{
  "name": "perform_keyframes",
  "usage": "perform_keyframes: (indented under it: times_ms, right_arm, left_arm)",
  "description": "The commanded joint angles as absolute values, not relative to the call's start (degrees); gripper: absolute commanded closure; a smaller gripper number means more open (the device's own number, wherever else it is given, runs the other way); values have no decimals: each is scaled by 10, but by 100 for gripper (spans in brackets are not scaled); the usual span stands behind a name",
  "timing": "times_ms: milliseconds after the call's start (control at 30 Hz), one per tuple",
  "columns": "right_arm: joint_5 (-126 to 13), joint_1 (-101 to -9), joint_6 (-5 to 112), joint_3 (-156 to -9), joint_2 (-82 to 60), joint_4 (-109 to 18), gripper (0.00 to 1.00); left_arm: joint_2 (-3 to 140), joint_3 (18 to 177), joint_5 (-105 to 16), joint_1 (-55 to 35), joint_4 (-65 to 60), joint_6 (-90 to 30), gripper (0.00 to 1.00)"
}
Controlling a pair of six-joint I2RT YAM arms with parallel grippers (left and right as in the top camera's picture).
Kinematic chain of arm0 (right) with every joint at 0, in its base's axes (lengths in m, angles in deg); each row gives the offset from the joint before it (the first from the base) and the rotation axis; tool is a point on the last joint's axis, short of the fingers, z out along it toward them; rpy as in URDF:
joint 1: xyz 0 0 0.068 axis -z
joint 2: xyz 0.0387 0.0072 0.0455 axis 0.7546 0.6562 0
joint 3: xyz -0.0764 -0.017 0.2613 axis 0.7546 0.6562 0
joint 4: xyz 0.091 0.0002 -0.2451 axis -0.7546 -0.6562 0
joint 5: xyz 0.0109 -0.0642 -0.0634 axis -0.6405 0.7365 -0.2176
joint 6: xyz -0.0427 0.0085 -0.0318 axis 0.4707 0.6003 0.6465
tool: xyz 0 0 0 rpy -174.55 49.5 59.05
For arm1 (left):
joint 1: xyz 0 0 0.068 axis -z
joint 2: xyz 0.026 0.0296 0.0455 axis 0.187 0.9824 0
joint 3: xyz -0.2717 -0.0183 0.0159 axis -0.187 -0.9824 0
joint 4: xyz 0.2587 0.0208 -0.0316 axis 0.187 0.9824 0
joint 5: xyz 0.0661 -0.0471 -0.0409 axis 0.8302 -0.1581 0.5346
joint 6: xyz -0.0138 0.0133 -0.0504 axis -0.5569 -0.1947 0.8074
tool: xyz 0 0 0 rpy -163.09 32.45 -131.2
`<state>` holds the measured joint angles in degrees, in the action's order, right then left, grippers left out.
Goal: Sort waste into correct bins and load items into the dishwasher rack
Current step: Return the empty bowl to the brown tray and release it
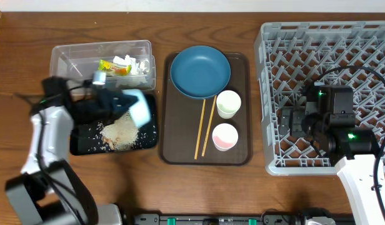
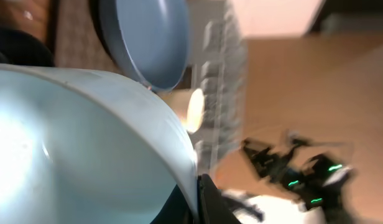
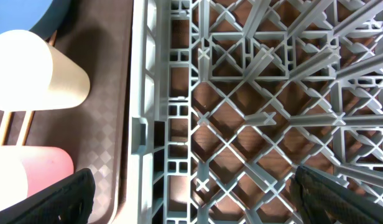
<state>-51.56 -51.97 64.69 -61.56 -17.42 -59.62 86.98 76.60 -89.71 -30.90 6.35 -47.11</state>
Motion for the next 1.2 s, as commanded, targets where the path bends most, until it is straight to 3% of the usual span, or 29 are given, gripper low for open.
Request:
perform_keyframes:
  times_ms: [0, 333, 500, 633, 1000, 1167]
  right_arm:
    - [-518, -523, 641, -627, -175, -597, 1]
    - [-518, -523, 641, -627, -175, -596, 1]
    - [-518, -523, 641, -627, -175, -596, 1]
    - [-518, -523, 641, -627, -175, -596, 1]
    - [-518, -523, 641, -627, -175, -597, 1]
    - [-518, -523, 641, -627, -175, -598, 1]
  left_arm:
    - [827, 789, -776, -237, 55, -458, 94]
    - [829, 788, -474, 30, -4, -445, 94]
    - [858, 788, -389, 117, -37, -444, 92]
    - [879, 788, -383, 148, -64, -444, 86]
    - [901, 789, -384, 157, -69, -443, 83]
    - [865, 797, -401, 157, -55, -415, 64]
